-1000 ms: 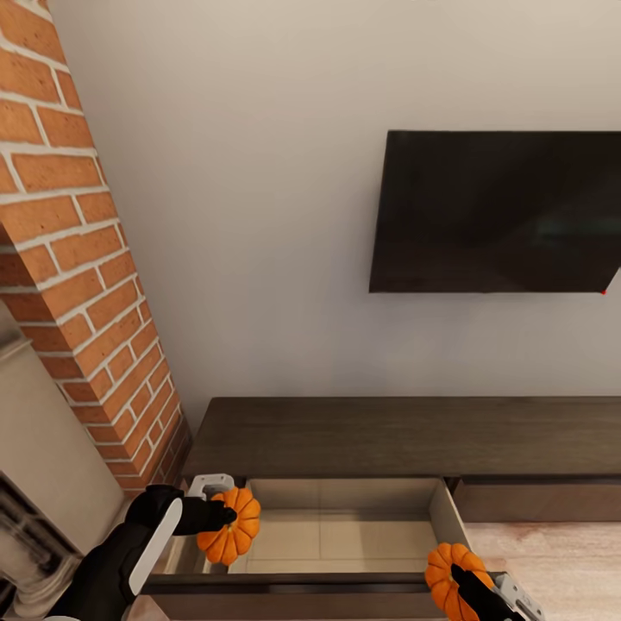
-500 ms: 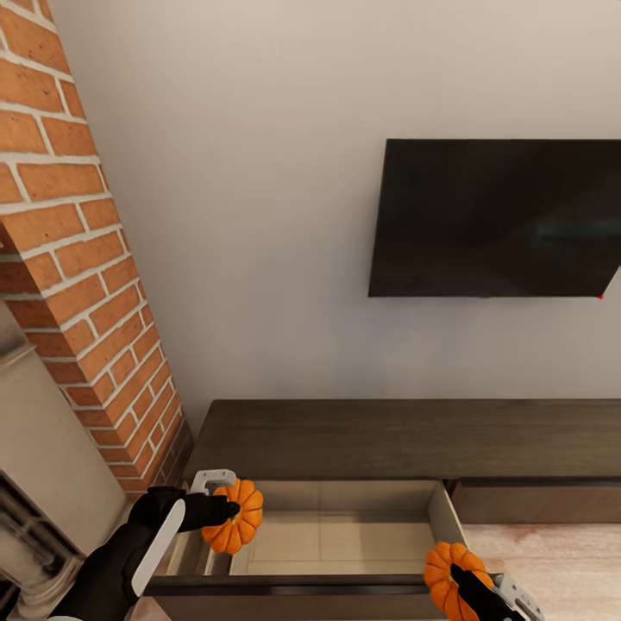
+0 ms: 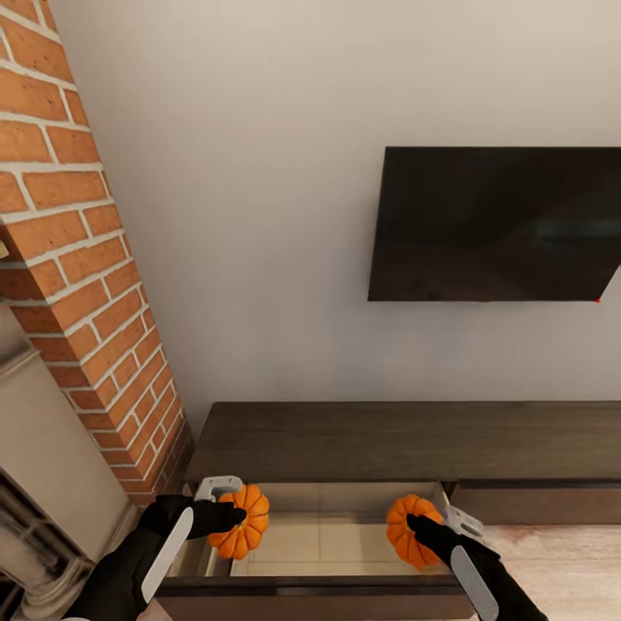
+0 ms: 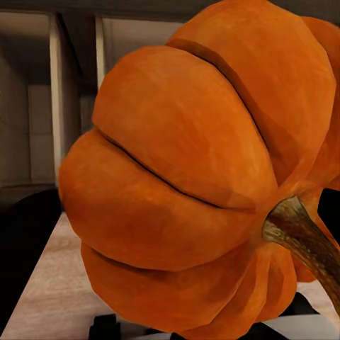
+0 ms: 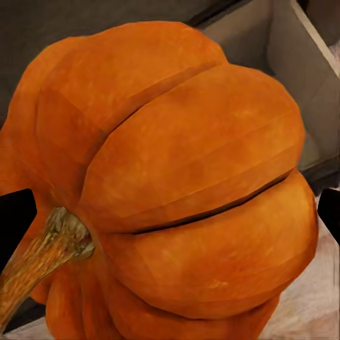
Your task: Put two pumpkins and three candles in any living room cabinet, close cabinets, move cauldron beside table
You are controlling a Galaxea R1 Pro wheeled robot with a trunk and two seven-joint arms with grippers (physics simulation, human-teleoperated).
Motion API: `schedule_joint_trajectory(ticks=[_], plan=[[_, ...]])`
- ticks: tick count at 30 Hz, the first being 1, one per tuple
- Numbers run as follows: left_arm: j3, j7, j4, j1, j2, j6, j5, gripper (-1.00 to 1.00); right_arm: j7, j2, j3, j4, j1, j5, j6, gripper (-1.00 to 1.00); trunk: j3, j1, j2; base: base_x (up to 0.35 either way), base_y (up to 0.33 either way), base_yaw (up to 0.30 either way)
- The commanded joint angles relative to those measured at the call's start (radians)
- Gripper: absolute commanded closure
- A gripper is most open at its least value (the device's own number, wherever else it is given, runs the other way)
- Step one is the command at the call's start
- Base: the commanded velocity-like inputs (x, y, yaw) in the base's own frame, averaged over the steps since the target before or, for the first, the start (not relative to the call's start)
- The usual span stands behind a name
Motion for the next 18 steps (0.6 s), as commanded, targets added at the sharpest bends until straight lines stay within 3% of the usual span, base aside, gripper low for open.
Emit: schedule_joint_trajectory(ticks=[1, 4, 6, 8, 11, 14, 18], plan=[[-0.002, 0.002, -0.001, -0.001, 0.001, 0.004, 0.002, 1.0, -0.058, 0.012, 0.02, -0.032, -0.001, -0.005, 0.037, 1.0, 0.002, -0.004, 0.006, 0.0, 0.0, 0.0], [-0.003, 0.002, 0.0, -0.001, 0.001, -0.003, 0.002, 1.0, -0.194, 0.062, 0.105, -0.065, -0.015, -0.009, 0.1, 1.0, 0.011, -0.015, 0.027, 0.0, 0.0, 0.0], [-0.003, 0.002, 0.0, -0.001, 0.001, -0.017, 0.002, 1.0, -0.256, 0.1, 0.154, -0.067, -0.051, -0.01, 0.122, 1.0, 0.017, -0.023, 0.041, 0.0, 0.0, 0.0], [-0.003, 0.002, 0.0, -0.001, 0.001, -0.021, 0.002, 1.0, -0.284, 0.12, 0.19, -0.055, -0.073, -0.01, 0.135, 1.0, 0.024, -0.031, 0.055, 0.0, 0.0, 0.0], [-0.003, 0.003, 0.0, -0.001, 0.001, -0.024, 0.003, 1.0, -0.297, 0.133, 0.231, -0.037, -0.088, -0.01, 0.143, 1.0, 0.033, -0.042, 0.076, 0.0, 0.0, 0.0], [-0.003, 0.004, -0.002, -0.001, 0.0, -0.024, 0.007, 1.0, -0.3, 0.135, 0.242, -0.032, -0.092, -0.009, 0.144, 1.0, 0.043, -0.054, 0.097, 0.0, 0.0, 0.0], [-0.004, 0.004, -0.006, -0.008, -0.037, -0.024, 0.006, 1.0, -0.301, 0.137, 0.246, -0.031, -0.094, -0.009, 0.145, 1.0, 0.055, -0.069, 0.125, 0.0, 0.0, 0.0]])
